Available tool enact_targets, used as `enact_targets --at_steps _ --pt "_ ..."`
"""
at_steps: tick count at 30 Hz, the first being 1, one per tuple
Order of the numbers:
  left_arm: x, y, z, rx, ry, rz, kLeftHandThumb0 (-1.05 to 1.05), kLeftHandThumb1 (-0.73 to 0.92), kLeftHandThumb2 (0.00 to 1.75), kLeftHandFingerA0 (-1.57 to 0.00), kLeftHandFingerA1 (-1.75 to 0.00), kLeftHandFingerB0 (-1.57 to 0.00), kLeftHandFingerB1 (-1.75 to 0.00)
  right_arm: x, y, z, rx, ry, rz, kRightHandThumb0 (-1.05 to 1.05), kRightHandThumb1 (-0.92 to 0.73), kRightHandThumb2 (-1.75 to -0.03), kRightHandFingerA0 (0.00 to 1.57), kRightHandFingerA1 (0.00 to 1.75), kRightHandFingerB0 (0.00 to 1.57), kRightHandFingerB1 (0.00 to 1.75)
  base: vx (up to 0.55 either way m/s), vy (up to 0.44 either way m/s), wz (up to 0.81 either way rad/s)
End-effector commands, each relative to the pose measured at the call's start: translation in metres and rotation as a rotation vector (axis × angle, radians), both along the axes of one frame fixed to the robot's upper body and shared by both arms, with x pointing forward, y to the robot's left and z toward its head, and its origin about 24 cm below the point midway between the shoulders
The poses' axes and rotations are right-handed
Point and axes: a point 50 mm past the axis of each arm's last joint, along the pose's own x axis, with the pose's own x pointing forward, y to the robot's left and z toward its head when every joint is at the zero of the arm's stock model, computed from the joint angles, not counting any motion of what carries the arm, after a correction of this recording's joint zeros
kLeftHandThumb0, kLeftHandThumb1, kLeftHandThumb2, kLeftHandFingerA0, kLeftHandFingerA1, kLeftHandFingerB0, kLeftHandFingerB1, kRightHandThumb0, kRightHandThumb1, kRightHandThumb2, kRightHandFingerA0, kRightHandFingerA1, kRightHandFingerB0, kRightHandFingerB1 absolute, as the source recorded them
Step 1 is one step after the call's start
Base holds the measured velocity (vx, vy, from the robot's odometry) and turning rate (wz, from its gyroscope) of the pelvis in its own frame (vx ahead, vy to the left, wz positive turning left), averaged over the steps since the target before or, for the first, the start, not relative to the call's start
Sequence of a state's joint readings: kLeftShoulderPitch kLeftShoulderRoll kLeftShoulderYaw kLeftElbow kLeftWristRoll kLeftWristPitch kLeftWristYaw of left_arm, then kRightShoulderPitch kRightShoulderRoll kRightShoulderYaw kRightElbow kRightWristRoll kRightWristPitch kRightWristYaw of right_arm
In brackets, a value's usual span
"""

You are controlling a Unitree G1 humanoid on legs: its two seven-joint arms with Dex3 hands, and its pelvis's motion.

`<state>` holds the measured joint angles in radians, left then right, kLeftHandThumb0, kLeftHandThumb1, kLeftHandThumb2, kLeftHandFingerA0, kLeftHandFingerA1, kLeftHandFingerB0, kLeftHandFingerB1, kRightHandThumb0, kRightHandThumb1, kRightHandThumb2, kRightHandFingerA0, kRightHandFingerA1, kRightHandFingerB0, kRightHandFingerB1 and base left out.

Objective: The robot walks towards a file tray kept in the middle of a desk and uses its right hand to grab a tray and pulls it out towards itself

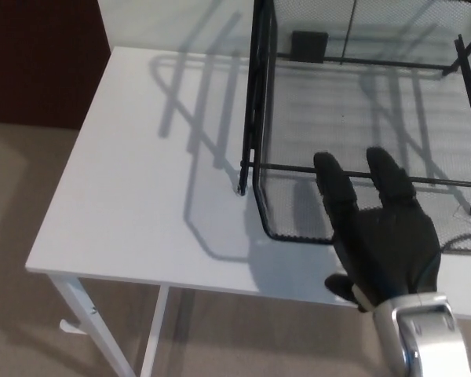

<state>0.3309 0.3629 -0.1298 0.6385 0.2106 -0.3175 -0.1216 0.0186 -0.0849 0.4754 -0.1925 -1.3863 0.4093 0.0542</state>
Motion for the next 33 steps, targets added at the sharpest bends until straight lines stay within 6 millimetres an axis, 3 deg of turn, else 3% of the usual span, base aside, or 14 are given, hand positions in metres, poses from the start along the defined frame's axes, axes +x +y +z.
enact_targets --at_steps 1,3,4,5,6,8,9,11,13,23,24,26,31,33 --pt "-0.001 0.006 0.002 0.026 0.026 -0.012 -0.39 0.39 0.70 -0.52 -0.53 -0.35 -0.45 -0.018 -0.006 -0.017 -0.017 0.092 -0.032 -0.53 -0.31 -0.76 0.02 0.16 0.09 0.36 0.00 0.000 0.00" --pt "0.001 0.005 0.002 0.025 0.025 -0.011 -0.39 0.39 0.70 -0.51 -0.52 -0.34 -0.44 -0.021 -0.004 -0.017 -0.026 0.096 -0.027 -0.55 -0.31 -0.76 0.00 0.14 0.11 0.36 0.00 0.000 0.00" --pt "0.002 0.006 0.002 0.027 0.024 -0.012 -0.32 0.49 0.55 -0.58 -0.43 -0.40 -0.35 -0.022 -0.003 -0.017 -0.017 0.096 -0.025 -0.56 -0.33 -0.76 0.00 0.10 0.12 0.36 0.00 0.000 0.00" --pt "0.002 0.007 0.002 0.027 0.023 -0.012 -0.32 0.50 0.56 -0.58 -0.43 -0.40 -0.35 -0.023 -0.002 -0.017 -0.008 0.100 -0.023 -0.53 -0.31 -0.75 0.00 0.14 0.10 0.36 0.00 0.000 0.00" --pt "0.001 0.008 0.002 0.025 0.021 -0.016 -0.33 0.50 0.56 -0.58 -0.43 -0.40 -0.35 -0.026 0.000 -0.017 -0.003 0.111 -0.019 -0.66 -0.33 -0.65 0.00 0.13 0.12 0.30 0.00 0.000 0.00" --pt "0.002 0.008 0.002 0.024 0.022 -0.022 -0.32 0.50 0.56 -0.58 -0.43 -0.39 -0.35 -0.029 0.002 -0.016 -0.019 0.111 -0.007 -0.67 -0.33 -0.65 0.00 0.12 0.12 0.30 0.00 0.000 0.00" --pt "0.002 0.008 0.002 0.020 0.022 -0.016 -0.32 0.50 0.56 -0.58 -0.42 -0.40 -0.35 -0.032 0.004 -0.017 -0.011 0.097 0.001 -0.67 -0.40 -0.54 0.00 0.23 0.13 0.27 0.00 0.000 0.00" --pt "0.006 0.007 0.005 0.011 0.011 -0.023 -0.30 0.51 0.56 -0.56 -0.42 -0.39 -0.35 -0.033 0.006 -0.016 -0.007 0.099 0.007 -0.68 -0.32 -0.63 0.01 0.19 0.11 0.30 0.00 0.000 0.00" --pt "0.006 0.008 0.005 0.016 0.013 -0.027 -0.31 0.51 0.56 -0.57 -0.41 -0.39 -0.35 -0.037 0.008 -0.016 0.015 0.096 0.017 -0.65 -0.39 -0.55 0.00 0.32 0.14 0.27 0.00 0.000 0.00" --pt "0.004 0.008 0.005 0.025 0.026 -0.059 -0.33 0.52 0.58 -0.56 -0.41 -0.38 -0.35 -0.058 0.013 -0.020 0.015 0.097 0.038 -0.66 -0.39 -0.54 0.01 0.32 0.15 0.28 0.00 0.000 0.00" --pt "0.004 0.008 0.005 0.023 0.025 -0.059 -0.40 0.41 0.69 -0.51 -0.51 -0.34 -0.44 -0.059 0.014 -0.020 0.009 0.089 0.044 -0.67 -0.40 -0.54 0.01 0.33 0.15 0.28 0.00 0.000 0.00" --pt "0.004 0.008 0.006 0.019 0.026 -0.061 -0.33 0.52 0.58 -0.56 -0.42 -0.39 -0.36 -0.066 0.016 -0.015 0.018 0.086 0.055 -0.67 -0.41 -0.54 0.00 0.33 0.13 0.27 0.00 0.000 0.00" --pt "0.004 0.008 0.006 0.022 0.032 -0.067 -0.32 0.51 0.55 -0.56 -0.41 -0.40 -0.34 -0.079 0.020 -0.005 0.025 0.065 0.097 -0.68 -0.42 -0.53 0.02 0.34 0.13 0.27 0.00 0.000 0.00" --pt "0.004 0.008 0.005 0.027 0.035 -0.073 -0.41 0.41 0.69 -0.51 -0.51 -0.35 -0.44 -0.085 0.023 0.001 0.030 0.042 0.114 -0.70 -0.43 -0.53 0.03 0.35 0.12 0.27 0.00 0.000 0.00"
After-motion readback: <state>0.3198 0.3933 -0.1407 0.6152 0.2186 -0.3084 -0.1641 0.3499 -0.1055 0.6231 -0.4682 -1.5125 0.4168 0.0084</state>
